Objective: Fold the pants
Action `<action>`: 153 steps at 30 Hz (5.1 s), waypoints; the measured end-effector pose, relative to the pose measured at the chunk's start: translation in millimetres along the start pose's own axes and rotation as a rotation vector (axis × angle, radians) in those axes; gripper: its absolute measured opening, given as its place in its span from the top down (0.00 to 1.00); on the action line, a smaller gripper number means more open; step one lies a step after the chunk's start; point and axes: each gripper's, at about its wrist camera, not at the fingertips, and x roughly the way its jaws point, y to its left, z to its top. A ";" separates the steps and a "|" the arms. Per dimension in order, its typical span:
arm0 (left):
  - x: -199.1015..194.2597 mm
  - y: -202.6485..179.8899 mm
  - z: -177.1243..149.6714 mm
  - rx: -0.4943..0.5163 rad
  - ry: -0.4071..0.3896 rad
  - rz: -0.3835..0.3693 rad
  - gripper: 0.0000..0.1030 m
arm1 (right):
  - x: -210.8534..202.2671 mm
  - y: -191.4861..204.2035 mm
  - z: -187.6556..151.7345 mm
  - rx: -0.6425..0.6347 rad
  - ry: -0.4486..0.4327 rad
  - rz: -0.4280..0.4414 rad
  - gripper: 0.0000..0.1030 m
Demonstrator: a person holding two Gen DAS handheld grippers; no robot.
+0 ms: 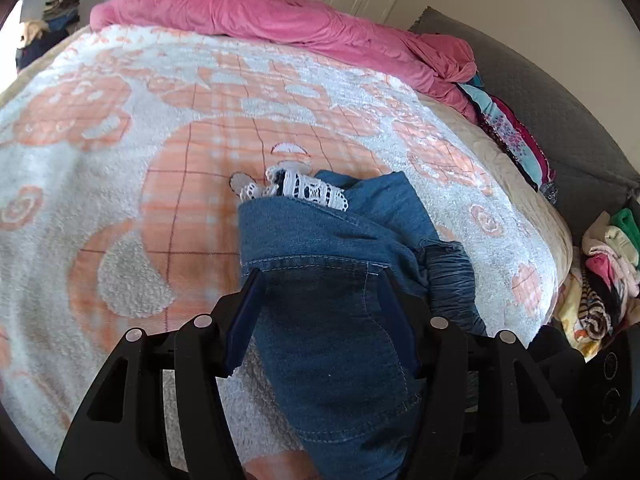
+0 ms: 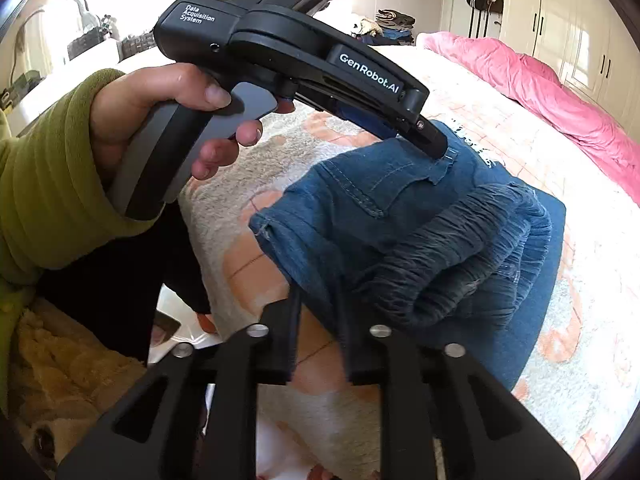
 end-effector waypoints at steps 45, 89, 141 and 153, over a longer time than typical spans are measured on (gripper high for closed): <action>-72.0 -24.5 -22.7 0.096 -0.118 0.130 0.24 | -90.9 -48.8 3.9 0.356 -0.244 -0.192 0.31; -16.3 -26.9 -76.6 0.100 0.107 0.090 0.34 | -7.7 -138.1 33.6 0.608 -0.109 -0.001 0.82; -27.7 -1.3 -22.8 -0.043 0.022 0.083 0.09 | -66.8 -129.5 -25.8 0.668 -0.136 -0.220 0.14; 11.1 9.8 -27.5 -0.061 0.086 0.040 0.19 | -35.7 -151.6 -26.7 0.724 -0.089 -0.102 0.16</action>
